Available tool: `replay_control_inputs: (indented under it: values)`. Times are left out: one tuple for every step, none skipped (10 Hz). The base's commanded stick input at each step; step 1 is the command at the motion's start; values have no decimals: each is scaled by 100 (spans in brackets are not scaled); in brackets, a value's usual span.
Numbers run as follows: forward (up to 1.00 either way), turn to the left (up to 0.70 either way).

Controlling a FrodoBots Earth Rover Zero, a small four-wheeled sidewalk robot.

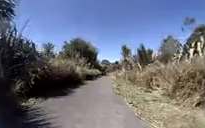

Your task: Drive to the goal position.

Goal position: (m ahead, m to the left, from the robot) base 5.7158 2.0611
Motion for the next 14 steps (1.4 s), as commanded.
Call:
replay_control_inputs:
  values:
    - [85,0]
    - [85,0]
    - [85,0]
    - [85,0]
    - [85,0]
    - [85,3]
    - [85,15]
    - [85,26]
    - [85,30]
    - [85,18]
    - [85,7]
    - [85,0]
    - [85,0]
    - [85,0]
